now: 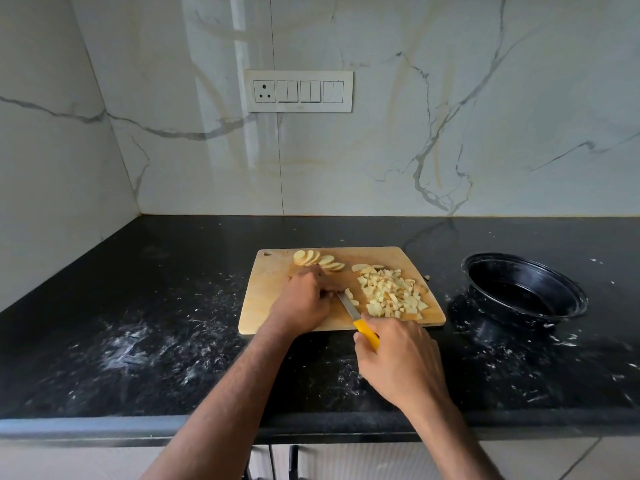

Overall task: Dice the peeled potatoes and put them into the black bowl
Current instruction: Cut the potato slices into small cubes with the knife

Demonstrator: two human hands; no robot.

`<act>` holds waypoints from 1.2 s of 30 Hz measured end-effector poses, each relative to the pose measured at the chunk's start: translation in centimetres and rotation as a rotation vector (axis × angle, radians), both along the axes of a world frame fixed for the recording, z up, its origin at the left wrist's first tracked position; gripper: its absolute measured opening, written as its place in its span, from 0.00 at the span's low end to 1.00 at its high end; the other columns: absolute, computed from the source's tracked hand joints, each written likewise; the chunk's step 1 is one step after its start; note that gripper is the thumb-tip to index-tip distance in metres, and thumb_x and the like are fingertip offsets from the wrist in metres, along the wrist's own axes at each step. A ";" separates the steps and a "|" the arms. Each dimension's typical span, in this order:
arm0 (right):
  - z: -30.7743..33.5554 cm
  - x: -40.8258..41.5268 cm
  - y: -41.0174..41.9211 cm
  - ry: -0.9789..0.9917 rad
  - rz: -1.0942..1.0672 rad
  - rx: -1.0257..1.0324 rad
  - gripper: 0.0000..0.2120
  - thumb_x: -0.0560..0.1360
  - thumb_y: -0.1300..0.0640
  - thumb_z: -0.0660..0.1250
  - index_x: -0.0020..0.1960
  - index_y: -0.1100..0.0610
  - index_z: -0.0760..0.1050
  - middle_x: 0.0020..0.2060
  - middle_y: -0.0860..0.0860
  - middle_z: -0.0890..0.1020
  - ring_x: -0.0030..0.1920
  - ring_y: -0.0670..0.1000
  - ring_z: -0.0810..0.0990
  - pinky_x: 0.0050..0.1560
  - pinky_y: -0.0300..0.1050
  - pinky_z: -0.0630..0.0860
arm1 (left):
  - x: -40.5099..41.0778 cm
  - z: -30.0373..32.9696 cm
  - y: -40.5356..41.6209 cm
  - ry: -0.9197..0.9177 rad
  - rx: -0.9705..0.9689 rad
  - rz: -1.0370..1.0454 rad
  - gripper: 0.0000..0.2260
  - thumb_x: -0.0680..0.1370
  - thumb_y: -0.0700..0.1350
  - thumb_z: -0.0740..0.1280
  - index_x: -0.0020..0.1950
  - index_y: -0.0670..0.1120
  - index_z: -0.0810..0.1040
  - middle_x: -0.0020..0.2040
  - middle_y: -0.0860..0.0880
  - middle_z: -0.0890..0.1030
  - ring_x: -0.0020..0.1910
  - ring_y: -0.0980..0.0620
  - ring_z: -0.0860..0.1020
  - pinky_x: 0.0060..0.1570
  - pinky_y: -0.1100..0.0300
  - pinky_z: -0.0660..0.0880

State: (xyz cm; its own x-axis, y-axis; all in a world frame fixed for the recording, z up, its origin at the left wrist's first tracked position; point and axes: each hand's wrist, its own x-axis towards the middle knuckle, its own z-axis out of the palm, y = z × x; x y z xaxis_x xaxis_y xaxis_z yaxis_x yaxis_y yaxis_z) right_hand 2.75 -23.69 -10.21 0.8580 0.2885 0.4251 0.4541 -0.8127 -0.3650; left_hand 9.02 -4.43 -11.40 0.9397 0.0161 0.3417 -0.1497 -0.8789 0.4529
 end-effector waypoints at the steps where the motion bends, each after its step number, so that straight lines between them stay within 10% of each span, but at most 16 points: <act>1: 0.0 0.0 -0.2 0.019 -0.011 0.047 0.16 0.76 0.44 0.66 0.60 0.50 0.82 0.42 0.45 0.85 0.39 0.47 0.82 0.40 0.45 0.81 | 0.0 0.0 0.0 -0.003 0.009 -0.003 0.16 0.77 0.42 0.65 0.61 0.55 0.84 0.57 0.49 0.79 0.59 0.45 0.75 0.62 0.44 0.72; 12: 0.0 -0.4 -0.6 -0.026 -0.091 0.086 0.19 0.71 0.50 0.71 0.63 0.45 0.81 0.35 0.48 0.84 0.35 0.54 0.81 0.35 0.50 0.80 | -0.5 0.5 0.7 -0.116 -0.232 -0.011 0.11 0.77 0.36 0.69 0.51 0.49 0.87 0.47 0.59 0.78 0.47 0.63 0.74 0.47 0.76 0.68; 36: 0.1 -0.4 0.1 -0.061 -0.016 0.033 0.19 0.72 0.50 0.70 0.63 0.47 0.81 0.41 0.46 0.87 0.39 0.49 0.84 0.40 0.46 0.83 | 0.1 0.3 0.3 -0.139 -0.254 0.066 0.05 0.76 0.40 0.72 0.47 0.48 0.78 0.45 0.54 0.78 0.42 0.57 0.74 0.39 0.69 0.69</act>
State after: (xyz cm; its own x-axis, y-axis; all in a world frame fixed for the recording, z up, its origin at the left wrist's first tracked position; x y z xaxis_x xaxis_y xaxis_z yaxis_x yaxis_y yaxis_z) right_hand 2.35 -23.62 -10.12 0.8345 0.2600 0.4858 0.4635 -0.8080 -0.3637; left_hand 9.15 -4.15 -11.10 0.8782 0.1772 0.4443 -0.1718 -0.7499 0.6388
